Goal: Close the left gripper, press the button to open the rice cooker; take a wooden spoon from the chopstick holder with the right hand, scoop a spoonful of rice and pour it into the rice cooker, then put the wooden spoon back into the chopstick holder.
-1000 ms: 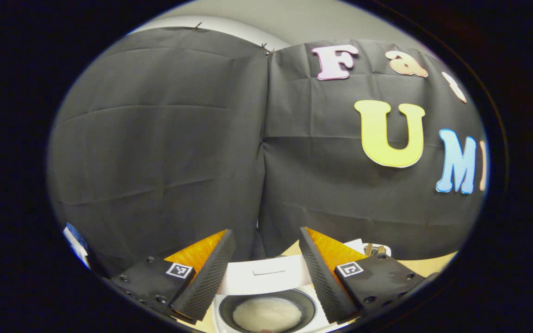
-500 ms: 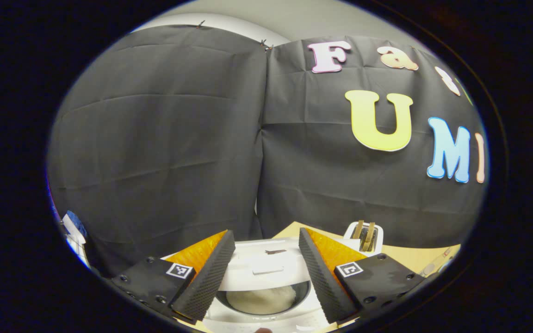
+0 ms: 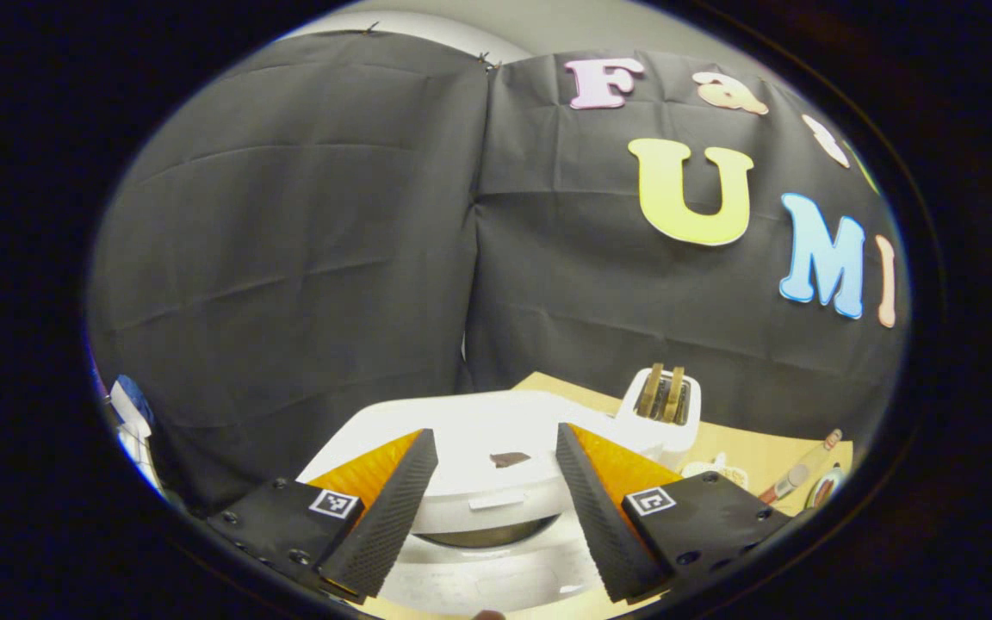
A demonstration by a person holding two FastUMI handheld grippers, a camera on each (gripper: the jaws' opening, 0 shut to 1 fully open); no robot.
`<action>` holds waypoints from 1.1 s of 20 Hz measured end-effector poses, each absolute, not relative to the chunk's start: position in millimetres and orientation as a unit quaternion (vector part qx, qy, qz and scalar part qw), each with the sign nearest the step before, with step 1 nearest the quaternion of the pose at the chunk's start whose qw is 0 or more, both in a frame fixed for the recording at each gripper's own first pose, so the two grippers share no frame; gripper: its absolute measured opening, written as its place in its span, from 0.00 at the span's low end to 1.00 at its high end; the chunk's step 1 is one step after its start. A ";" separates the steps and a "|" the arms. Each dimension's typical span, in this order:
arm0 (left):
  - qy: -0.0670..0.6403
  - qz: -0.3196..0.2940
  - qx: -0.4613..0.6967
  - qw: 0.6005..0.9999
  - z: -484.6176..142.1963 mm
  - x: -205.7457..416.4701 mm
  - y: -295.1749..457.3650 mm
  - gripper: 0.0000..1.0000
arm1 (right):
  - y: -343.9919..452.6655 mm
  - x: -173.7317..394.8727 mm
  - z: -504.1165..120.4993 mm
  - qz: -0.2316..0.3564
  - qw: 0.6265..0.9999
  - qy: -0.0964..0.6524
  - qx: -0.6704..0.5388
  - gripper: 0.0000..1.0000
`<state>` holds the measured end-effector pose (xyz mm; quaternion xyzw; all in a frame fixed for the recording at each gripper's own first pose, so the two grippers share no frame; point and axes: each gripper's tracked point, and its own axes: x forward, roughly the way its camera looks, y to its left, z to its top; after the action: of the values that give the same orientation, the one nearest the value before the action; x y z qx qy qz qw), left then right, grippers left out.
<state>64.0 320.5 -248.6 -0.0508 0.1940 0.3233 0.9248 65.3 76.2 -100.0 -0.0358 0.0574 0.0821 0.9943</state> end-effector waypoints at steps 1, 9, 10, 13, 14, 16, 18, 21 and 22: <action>0.203 0.320 -0.049 0.924 -255.8 63.0 317.6 0.98 | 76.8 64.3 -100.0 0.083 0.994 0.058 -0.035 0.98; 0.242 0.302 -0.053 0.920 -293.0 53.1 317.2 0.98 | 78.9 61.0 -104.7 0.084 0.994 0.068 -0.030 0.98; 0.249 0.299 -0.053 0.920 -297.2 52.6 316.0 1.00 | 79.4 59.9 -105.1 0.085 0.994 0.069 -0.031 0.98; 0.266 0.291 -0.049 0.918 -312.7 51.1 313.5 0.98 | 81.5 59.3 -108.0 0.086 0.993 0.073 -0.029 0.98; 0.267 0.290 -0.048 0.918 -315.4 50.7 313.8 0.97 | 81.9 58.2 -107.3 0.086 0.993 0.072 -0.030 0.98; 0.264 0.290 -0.043 0.919 -316.3 50.4 314.0 0.98 | 83.6 57.8 -107.4 0.087 0.993 0.071 -0.034 0.98; 0.267 0.291 -0.044 0.918 -318.8 49.3 314.7 1.00 | 84.8 57.7 -108.6 0.089 0.993 0.071 -0.036 0.98; 0.272 0.292 -0.044 0.916 -323.6 50.0 315.0 1.00 | 86.4 56.3 -111.3 0.090 0.992 0.076 -0.035 0.98; 0.270 0.293 -0.045 0.916 -324.1 50.3 316.1 1.00 | 87.0 55.9 -111.4 0.090 0.992 0.076 -0.035 0.98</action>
<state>50.3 316.1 -324.1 -0.0453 0.2696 0.2929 0.9162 55.9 87.0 -111.4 -0.0349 0.0762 0.0900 0.9924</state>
